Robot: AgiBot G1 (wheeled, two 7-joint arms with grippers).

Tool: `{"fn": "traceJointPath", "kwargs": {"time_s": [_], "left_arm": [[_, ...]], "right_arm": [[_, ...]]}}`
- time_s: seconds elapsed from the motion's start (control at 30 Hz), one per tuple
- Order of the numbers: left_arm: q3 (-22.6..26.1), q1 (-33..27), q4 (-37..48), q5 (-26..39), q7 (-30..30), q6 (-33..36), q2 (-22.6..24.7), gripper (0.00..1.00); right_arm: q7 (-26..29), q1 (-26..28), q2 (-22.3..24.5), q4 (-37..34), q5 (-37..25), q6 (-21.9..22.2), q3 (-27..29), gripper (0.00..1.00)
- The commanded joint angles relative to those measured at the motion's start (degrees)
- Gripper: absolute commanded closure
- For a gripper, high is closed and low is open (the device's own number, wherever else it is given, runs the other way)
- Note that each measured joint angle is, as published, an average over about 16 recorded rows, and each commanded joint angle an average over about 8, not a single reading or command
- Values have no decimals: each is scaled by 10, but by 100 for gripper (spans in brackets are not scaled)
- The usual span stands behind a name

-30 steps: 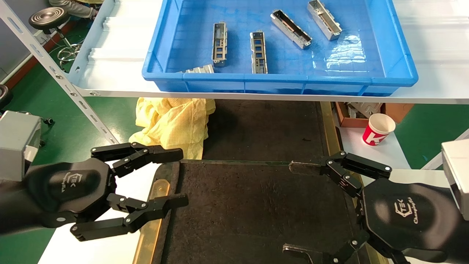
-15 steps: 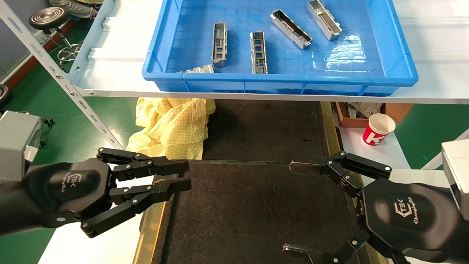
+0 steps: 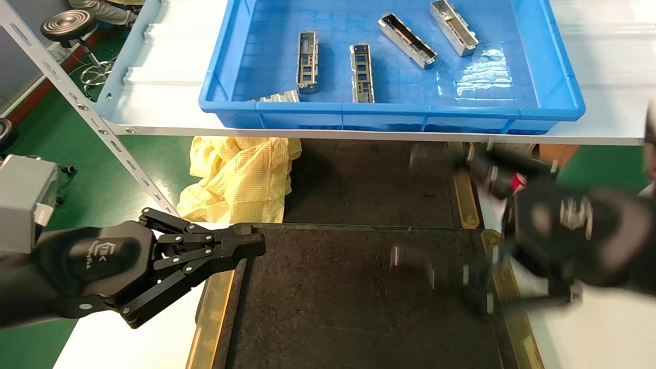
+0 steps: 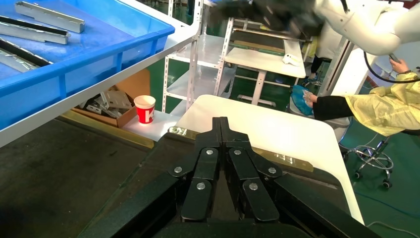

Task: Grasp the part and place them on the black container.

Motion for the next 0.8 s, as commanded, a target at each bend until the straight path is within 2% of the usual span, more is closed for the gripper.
{"fn": "traceJointPath", "kwargs": {"time_s": [0.03,0.23,0.43,0.6,0.8], "left_arm": [[0,0,0,0,0,0,0,100],[0,0,0,0,0,0,0,100],[0,0,0,0,0,0,0,100],[0,0,0,0,0,0,0,100],[0,0,0,0,0,0,0,100]], "right_arm": [[16,19,-5,2,-4,23,1,0],[45,116,-38,-51,-62,62,-23,0],[50,215,-79,-160,-124,88,-48,0],[38,288,-117,-270,-172,100,-72,0],[-1,366,-164,-399,-234,117,-104,0]]}}
